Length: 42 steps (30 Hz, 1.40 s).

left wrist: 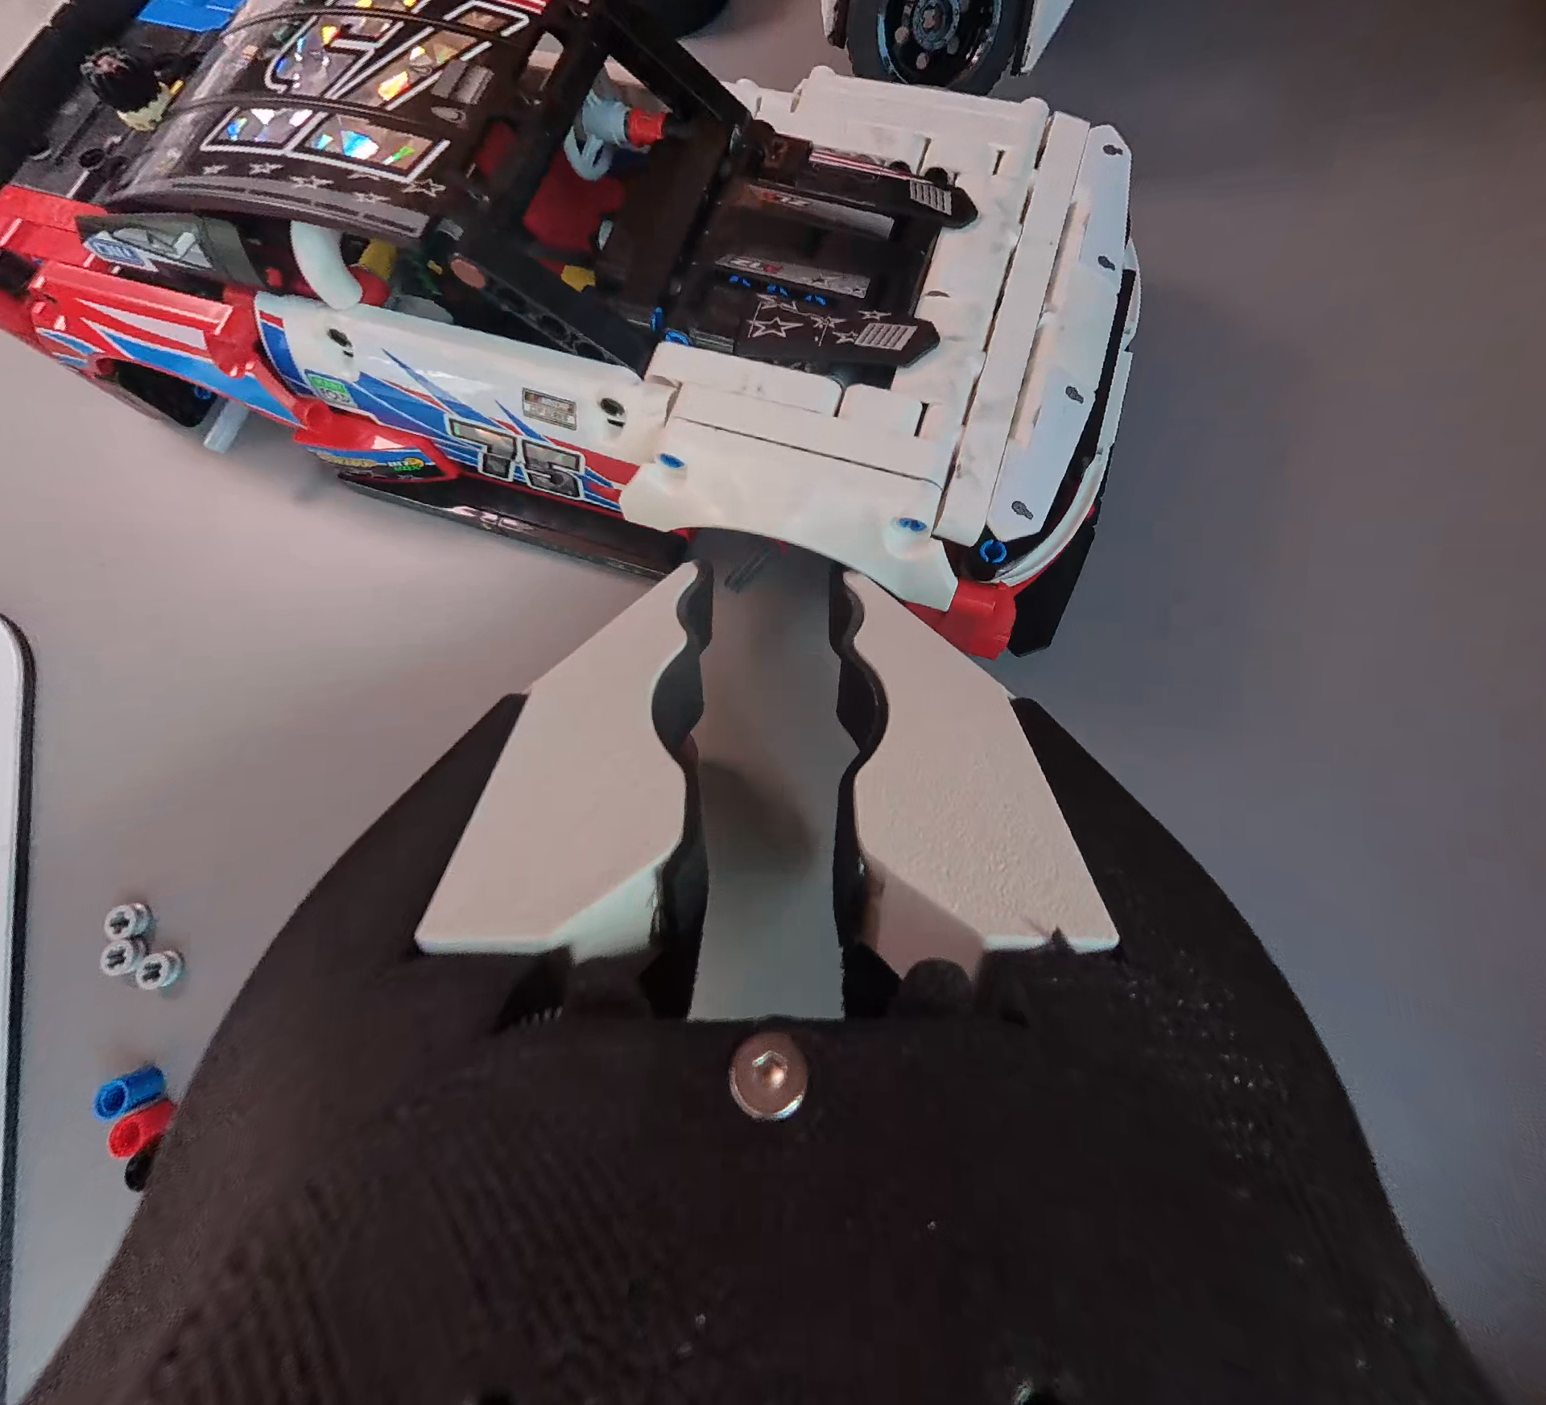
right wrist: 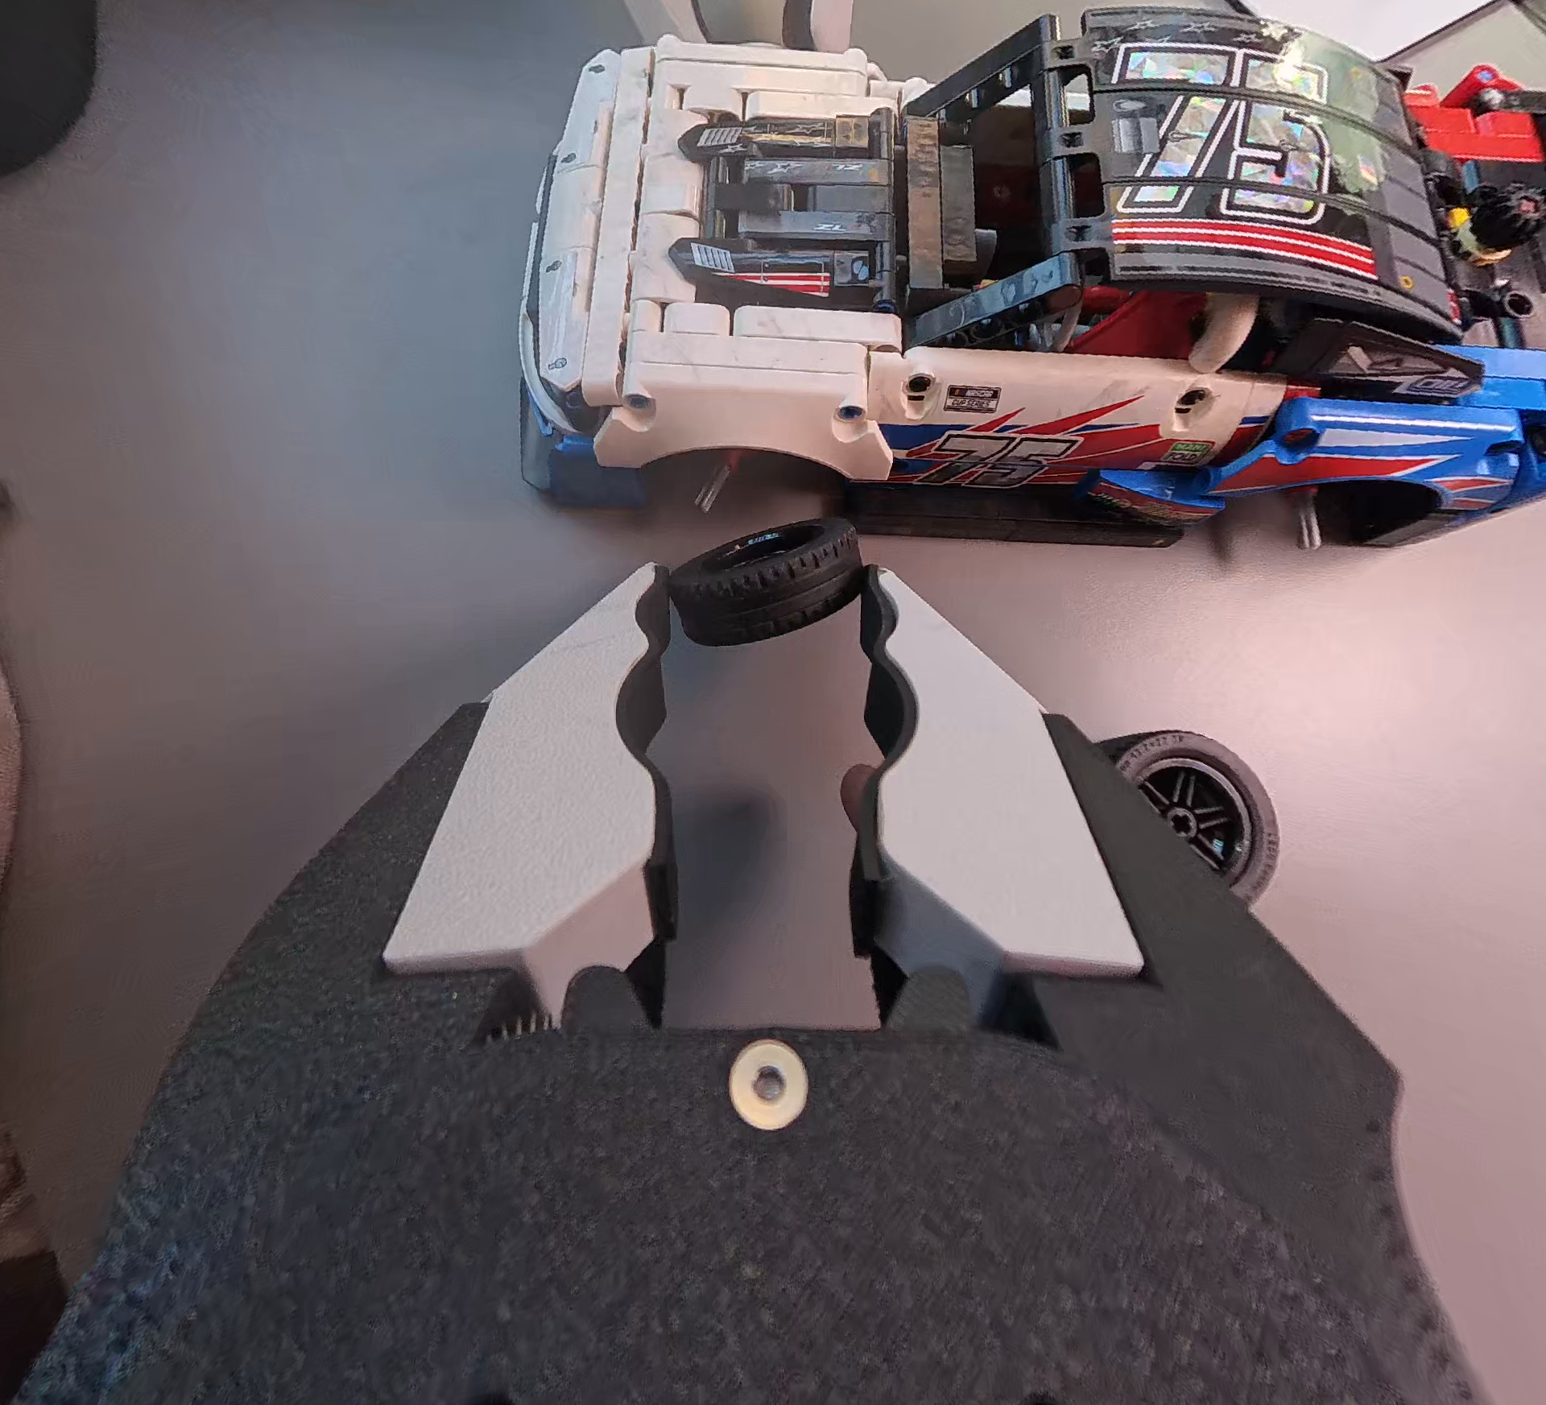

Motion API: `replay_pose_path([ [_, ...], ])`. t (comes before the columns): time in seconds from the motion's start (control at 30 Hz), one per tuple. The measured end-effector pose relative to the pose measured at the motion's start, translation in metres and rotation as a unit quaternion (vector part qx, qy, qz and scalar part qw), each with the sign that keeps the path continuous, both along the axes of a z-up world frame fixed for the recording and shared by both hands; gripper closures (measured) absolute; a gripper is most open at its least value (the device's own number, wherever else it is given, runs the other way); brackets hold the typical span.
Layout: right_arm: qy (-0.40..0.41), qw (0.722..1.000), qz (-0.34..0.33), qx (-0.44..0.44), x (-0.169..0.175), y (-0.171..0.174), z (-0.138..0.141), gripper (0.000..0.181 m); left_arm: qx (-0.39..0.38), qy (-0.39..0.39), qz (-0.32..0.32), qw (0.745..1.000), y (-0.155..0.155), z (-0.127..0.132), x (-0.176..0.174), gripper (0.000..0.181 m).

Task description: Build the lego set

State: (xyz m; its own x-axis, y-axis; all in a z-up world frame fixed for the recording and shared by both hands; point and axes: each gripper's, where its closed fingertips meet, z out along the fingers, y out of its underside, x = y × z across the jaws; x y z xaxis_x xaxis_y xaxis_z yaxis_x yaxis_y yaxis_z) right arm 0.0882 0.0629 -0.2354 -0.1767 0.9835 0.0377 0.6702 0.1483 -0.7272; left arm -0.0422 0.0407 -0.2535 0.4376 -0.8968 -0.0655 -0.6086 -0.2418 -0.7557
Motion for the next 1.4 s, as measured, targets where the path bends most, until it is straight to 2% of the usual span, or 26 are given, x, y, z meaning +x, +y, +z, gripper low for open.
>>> replay_pose_path([
  [0.1, -0.012, 1.000, -0.013, 0.003, 0.003, 0.003, -0.002, 0.138, 0.008, 0.007, 0.006, 1.000, 0.001, -0.001, 0.002, 0.174],
  [0.17, -0.022, 0.999, -0.024, 0.012, 0.006, 0.007, -0.005, 0.138, 0.000, 0.004, -0.003, 1.000, -0.006, 0.000, 0.005, 0.178],
  [0.43, -0.073, 0.997, 0.008, 0.036, 0.007, 0.004, -0.015, 0.138, 0.018, 0.002, 0.054, 0.998, -0.012, -0.001, 0.009, 0.180],
  [0.73, -0.128, 0.989, 0.012, 0.074, -0.003, 0.005, -0.016, 0.138, 0.010, -0.034, 0.042, 0.998, -0.012, 0.000, 0.020, 0.180],
  [0.9, -0.100, 0.993, 0.004, 0.068, -0.004, 0.004, -0.016, 0.137, 0.024, -0.025, 0.047, 0.998, -0.011, 0.000, 0.020, 0.180],
  [1.07, -0.067, 0.995, 0.054, 0.044, -0.001, -0.004, -0.016, 0.123, 0.044, -0.014, 0.057, 0.997, -0.009, 0.000, 0.020, 0.179],
  [1.3, -0.043, 0.994, 0.095, 0.044, 0.005, 0.007, -0.020, 0.139, 0.059, -0.003, 0.070, 0.996, -0.007, -0.001, 0.020, 0.179],
  [1.4, -0.032, 0.992, 0.110, 0.057, 0.003, 0.006, -0.019, 0.139, 0.059, -0.002, 0.076, 0.995, -0.007, -0.001, 0.020, 0.179],
])
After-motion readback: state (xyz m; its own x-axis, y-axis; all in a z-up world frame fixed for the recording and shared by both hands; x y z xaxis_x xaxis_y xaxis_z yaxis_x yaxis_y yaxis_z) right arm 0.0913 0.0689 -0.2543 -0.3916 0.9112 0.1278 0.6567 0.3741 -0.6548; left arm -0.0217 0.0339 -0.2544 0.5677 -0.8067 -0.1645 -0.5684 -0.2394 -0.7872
